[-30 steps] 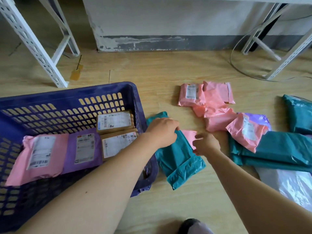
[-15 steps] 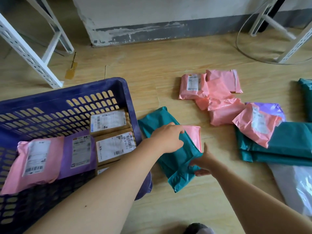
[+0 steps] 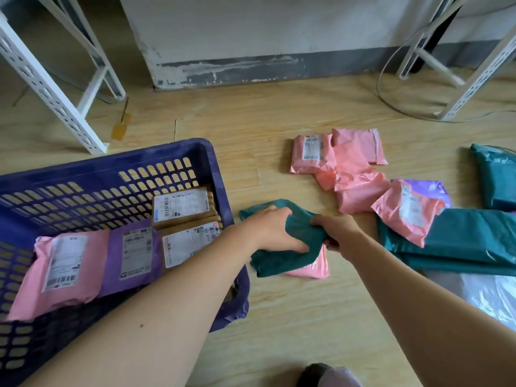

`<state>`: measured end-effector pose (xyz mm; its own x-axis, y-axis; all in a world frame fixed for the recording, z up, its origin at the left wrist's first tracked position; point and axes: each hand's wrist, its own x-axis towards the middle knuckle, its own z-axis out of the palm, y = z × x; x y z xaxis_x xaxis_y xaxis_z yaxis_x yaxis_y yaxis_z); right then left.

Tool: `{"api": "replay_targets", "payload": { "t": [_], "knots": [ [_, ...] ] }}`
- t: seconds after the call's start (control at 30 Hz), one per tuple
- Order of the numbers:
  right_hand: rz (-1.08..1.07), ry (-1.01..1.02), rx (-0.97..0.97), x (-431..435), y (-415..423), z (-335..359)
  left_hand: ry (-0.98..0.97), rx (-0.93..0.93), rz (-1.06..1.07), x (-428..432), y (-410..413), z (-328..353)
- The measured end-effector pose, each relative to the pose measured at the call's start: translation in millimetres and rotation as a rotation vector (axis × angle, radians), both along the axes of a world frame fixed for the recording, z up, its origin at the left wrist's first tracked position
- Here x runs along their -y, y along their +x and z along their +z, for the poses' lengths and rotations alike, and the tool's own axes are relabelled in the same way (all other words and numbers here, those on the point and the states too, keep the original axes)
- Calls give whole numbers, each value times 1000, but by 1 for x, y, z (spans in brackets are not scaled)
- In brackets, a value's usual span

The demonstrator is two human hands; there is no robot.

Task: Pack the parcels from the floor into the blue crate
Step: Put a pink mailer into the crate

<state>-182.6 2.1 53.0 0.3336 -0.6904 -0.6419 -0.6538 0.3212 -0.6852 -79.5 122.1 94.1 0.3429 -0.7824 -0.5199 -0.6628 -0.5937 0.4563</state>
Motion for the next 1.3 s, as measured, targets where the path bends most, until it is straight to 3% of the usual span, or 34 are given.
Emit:
{"api": "replay_targets", "payload": {
  "t": [0.1, 0.2, 0.3, 0.4, 0.53, 0.7, 0.77, 0.97, 1.2, 1.3],
  "knots": [
    [-7, -16, 51, -7, 15, 42, 10, -84, 24, -4, 0, 21],
    [11, -75, 105, -24, 32, 81, -113, -197, 17, -11, 2, 45],
    [4, -113, 160, -44, 46, 117, -194, -63, 24, -20, 3, 60],
    [-78, -105, 272, -66, 55, 143, -287, 200, 215, -36, 9, 80],
    [-155, -200, 408, -88, 61, 161, -426, 123, 549, -73, 34, 105],
    [41, -635, 181, -100, 54, 169, -534, -126, 930, -127, 65, 125],
    [146, -713, 76, -108, 56, 169, -555, -158, 1030, -148, 75, 129],
    [453, -715, -48, -140, 76, 159, -570, -105, 1262, -202, 104, 124],
    [571, -574, -77, -178, 112, 144, -459, -18, 1435, -256, 137, 99],
    [665, -604, -120, -196, 130, 133, -380, 31, 1510, -291, 155, 78]
  ]
}}
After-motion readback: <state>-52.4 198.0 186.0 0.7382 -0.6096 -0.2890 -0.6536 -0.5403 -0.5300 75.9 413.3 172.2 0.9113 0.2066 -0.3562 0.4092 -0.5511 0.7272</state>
